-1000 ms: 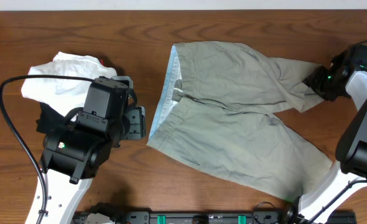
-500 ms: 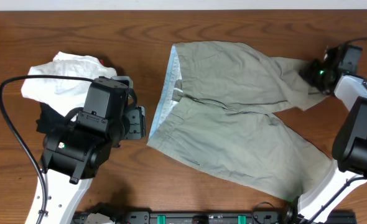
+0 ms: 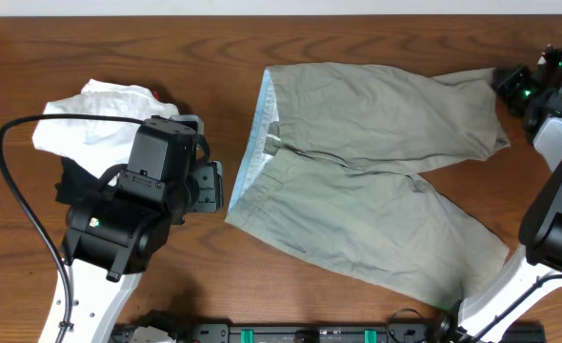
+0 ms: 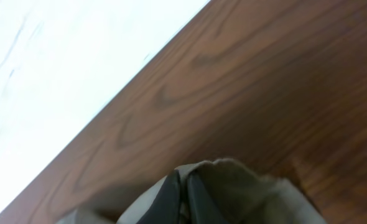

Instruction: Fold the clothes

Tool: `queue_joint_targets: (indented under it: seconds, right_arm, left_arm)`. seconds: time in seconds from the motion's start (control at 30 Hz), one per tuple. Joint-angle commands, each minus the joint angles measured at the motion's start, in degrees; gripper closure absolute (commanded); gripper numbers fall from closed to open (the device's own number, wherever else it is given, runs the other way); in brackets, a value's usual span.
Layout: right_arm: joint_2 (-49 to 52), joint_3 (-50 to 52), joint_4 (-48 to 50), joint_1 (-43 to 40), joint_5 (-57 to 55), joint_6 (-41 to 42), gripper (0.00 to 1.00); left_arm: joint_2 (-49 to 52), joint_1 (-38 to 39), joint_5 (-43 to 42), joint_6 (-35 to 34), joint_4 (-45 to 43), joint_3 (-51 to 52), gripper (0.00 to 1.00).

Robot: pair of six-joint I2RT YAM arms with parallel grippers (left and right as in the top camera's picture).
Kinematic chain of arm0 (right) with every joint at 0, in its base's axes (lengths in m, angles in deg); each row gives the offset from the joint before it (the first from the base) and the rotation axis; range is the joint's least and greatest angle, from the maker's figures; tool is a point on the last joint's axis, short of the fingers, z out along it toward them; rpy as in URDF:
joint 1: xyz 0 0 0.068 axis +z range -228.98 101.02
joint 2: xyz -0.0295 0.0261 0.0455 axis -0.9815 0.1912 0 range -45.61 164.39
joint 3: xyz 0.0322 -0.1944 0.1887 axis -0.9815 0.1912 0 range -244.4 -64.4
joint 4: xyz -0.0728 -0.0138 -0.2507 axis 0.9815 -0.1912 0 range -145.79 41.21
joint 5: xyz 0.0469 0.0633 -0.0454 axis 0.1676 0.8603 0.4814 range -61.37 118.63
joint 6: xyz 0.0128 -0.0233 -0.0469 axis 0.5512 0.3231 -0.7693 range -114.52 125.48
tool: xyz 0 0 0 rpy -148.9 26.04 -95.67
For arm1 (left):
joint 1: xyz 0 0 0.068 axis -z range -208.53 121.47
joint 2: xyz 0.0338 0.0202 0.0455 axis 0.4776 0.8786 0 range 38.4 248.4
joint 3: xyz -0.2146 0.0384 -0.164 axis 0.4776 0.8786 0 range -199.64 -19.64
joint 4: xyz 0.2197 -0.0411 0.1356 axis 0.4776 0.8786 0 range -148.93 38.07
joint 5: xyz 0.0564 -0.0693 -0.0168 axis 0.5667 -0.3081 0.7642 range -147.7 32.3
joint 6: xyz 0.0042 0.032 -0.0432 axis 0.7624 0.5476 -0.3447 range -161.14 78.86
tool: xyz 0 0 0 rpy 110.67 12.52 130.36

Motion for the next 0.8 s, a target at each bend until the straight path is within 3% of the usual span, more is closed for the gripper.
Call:
queue_joint_targets:
  seconds: [0.0, 0.2, 0.23, 0.3, 0.33, 0.47, 0.63, 0.77]
  right_arm:
    - [-0.7, -1.0, 1.9, 0.0, -7.1, -0.6, 0.99]
    - [-0.7, -1.0, 2.3, -0.1, -6.1, -5.2, 0.87]
    - [-0.7, -1.0, 2.3, -0.3, -6.5, -5.2, 0.74]
    - [-0.7, -1.0, 2.3, -0.7, -6.5, -5.2, 0.29]
    - [-0.7, -1.0, 2.1, -0.9, -6.5, -5.3, 0.25]
    - [-0.7, -1.0, -1.3, -2.3, -5.6, -5.2, 0.21]
    - [-0.7, -1.0, -12.6, -4.3, -2.1, -5.2, 0.21]
    - [-0.2, -1.0, -18.9, -5.6, -2.4, -5.2, 0.32]
  left_arm:
    - [0.0, -0.3, 0.5, -0.3, 0.1, -0.8, 0.36]
    - [0.0, -0.3, 0.5, -0.3, 0.1, -0.8, 0.36]
    - [0.0, -0.3, 0.5, -0.3, 0.1, -0.8, 0.36]
    - [0.0, -0.3, 0.5, -0.3, 0.1, -0.8, 0.37]
    - [0.0, -0.3, 0.5, -0.3, 0.1, -0.8, 0.37]
    - [0.0, -0.3, 0.5, -0.3, 0.1, -0.8, 0.36]
    - [0.0, -0.3, 0.5, -0.3, 0.1, -0.8, 0.36]
    - [0.0, -0.3, 0.5, -0.3, 0.1, -0.8, 0.37]
